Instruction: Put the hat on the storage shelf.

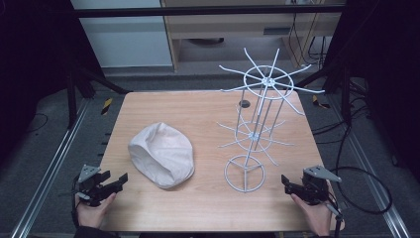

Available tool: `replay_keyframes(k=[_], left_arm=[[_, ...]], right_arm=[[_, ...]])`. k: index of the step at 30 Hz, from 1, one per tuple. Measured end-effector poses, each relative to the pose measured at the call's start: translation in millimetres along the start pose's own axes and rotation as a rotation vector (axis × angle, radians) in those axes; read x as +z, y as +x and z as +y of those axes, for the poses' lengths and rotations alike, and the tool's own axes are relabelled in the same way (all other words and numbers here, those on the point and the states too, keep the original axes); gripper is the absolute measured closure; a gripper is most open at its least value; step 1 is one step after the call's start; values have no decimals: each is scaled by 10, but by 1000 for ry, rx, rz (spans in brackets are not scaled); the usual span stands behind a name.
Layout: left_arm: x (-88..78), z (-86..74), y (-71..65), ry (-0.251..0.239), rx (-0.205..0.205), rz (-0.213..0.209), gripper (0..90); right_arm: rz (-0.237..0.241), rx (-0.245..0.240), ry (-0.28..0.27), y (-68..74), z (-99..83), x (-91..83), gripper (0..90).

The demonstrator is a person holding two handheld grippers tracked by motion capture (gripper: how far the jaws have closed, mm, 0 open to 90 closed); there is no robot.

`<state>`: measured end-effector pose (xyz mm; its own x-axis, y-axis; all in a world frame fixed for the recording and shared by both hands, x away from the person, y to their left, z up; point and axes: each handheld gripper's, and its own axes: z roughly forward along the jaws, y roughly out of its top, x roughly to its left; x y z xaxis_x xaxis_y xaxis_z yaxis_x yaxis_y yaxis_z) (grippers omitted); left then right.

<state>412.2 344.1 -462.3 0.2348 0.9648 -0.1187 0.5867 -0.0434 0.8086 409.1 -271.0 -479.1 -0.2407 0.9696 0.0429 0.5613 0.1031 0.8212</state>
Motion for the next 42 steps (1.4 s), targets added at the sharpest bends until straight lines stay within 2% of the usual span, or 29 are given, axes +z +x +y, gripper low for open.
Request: replay_keyframes(k=[5,10,14,24,30,35,42], left_arm=[[-53,20,-113,-23,17,-2,347],[-74,39,-212,-29,15,-17,371],[-77,47,-289,-30,34,-8,366],[-52,92,-468,-13,59,-31,342],[-54,141,-490,-3,55,-37,333],[-74,201,-504,-17,42,-41,333],[-66,280,-561,-20,53,-56,337]], right_arm=[[-7,-9,-4,8,-3,-16,183],[-9,-22,16,42,-10,-5,187],[-2,-26,16,54,-9,-7,190],[0,-29,20,69,-15,-5,195],[2,-34,23,83,-16,-2,196],[-2,-32,24,73,-21,-4,199],[-5,-29,23,66,-24,-7,205]])
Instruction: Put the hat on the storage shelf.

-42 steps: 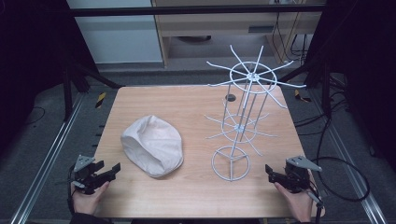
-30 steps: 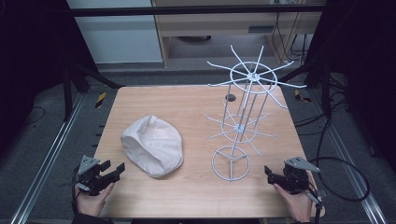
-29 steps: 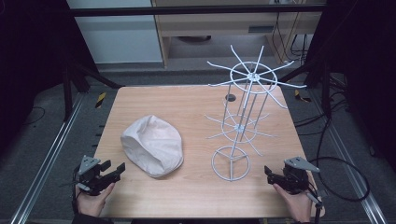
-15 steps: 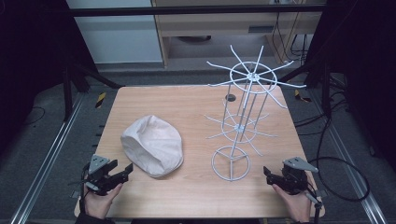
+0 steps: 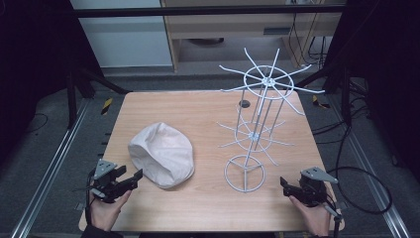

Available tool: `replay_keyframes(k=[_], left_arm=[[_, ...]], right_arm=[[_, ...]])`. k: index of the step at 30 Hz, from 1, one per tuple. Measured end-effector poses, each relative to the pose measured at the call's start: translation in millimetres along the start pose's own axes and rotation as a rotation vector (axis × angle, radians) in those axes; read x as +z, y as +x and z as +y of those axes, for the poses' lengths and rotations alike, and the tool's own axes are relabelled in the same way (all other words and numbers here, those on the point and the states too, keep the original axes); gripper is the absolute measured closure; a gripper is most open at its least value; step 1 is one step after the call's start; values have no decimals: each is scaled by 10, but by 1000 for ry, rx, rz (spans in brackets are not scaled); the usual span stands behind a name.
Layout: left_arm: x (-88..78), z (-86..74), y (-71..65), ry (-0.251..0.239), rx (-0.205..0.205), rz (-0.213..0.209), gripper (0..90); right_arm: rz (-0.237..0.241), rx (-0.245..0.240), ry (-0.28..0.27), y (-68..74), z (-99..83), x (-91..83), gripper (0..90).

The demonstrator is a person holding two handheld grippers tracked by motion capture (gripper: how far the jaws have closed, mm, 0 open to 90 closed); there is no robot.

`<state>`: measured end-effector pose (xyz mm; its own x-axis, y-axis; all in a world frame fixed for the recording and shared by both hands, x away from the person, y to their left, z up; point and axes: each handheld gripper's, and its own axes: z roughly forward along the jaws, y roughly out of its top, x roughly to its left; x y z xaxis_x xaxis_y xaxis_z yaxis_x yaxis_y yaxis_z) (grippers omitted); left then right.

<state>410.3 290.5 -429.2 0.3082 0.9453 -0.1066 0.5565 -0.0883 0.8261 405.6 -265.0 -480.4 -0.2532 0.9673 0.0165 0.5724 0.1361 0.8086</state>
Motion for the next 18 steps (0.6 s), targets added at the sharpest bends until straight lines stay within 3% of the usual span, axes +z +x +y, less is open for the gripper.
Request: replay_keyframes(k=[4,18], left_arm=[[22,38,-28,11,20,4,335],[114,233,-60,34,13,15,331]], right_arm=[[-1,-2,-3,-2,-1,-5,209],[-1,-1,-4,2,1,-19,226]])
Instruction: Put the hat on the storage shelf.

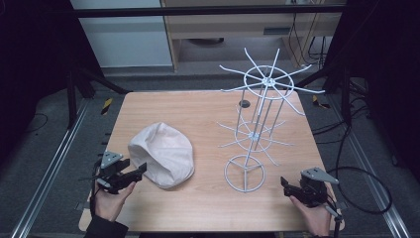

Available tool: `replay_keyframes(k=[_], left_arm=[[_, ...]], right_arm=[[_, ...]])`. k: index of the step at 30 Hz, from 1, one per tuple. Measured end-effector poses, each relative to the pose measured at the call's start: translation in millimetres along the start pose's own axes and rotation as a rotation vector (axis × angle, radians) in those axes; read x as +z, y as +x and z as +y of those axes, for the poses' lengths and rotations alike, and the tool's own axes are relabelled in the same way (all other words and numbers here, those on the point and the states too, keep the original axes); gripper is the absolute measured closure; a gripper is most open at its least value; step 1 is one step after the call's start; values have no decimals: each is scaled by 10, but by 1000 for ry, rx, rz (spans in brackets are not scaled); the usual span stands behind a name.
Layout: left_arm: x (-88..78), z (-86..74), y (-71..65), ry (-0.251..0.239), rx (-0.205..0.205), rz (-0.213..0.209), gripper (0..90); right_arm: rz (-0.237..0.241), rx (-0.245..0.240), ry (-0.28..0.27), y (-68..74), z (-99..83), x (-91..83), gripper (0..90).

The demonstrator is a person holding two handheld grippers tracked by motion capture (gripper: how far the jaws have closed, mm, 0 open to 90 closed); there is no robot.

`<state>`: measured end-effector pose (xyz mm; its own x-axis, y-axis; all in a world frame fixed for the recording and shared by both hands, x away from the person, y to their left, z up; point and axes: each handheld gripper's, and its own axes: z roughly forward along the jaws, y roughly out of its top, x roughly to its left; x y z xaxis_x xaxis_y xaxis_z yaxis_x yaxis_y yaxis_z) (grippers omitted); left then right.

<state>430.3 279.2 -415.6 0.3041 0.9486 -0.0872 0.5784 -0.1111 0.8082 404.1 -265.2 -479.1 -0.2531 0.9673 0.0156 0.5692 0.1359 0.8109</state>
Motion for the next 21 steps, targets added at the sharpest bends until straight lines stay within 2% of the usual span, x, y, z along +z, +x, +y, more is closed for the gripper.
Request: replay_keyframes(k=[11,21], left_arm=[[66,118,-53,13,-5,9,327],[184,226,-178,21,-3,3,327]], right_arm=[[-1,-8,2,0,0,1,237],[6,-6,5,1,0,6,244]])
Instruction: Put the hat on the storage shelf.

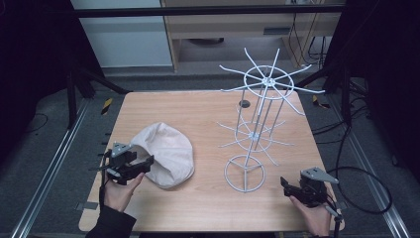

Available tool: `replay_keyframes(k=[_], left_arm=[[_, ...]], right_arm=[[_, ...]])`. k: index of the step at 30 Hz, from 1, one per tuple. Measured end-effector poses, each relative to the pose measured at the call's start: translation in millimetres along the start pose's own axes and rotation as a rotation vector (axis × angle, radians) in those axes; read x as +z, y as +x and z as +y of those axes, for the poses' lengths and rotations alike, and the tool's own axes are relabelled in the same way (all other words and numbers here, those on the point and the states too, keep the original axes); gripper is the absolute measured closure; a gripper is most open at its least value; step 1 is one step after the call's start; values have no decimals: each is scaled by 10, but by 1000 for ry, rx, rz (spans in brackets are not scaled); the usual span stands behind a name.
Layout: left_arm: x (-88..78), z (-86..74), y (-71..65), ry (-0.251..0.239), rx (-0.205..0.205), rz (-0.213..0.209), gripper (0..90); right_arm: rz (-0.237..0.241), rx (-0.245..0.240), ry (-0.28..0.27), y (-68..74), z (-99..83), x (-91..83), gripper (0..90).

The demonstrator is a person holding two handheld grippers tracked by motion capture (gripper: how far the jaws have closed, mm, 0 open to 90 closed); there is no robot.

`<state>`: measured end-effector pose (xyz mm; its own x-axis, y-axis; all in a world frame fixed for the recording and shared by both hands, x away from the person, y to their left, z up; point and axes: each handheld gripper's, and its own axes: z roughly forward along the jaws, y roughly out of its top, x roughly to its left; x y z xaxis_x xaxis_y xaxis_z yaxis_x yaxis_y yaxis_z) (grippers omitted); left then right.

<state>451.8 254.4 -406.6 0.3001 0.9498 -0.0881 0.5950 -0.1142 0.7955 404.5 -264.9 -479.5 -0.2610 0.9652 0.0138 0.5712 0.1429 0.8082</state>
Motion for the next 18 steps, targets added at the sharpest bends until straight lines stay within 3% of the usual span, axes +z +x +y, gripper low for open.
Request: replay_keyframes(k=[10,18], left_arm=[[213,49,-99,29,18,44,338],[367,19,-73,61,-2,77,365]], right_arm=[[5,2,1,-1,-2,-3,250],[9,1,-2,-9,-5,-4,255]])
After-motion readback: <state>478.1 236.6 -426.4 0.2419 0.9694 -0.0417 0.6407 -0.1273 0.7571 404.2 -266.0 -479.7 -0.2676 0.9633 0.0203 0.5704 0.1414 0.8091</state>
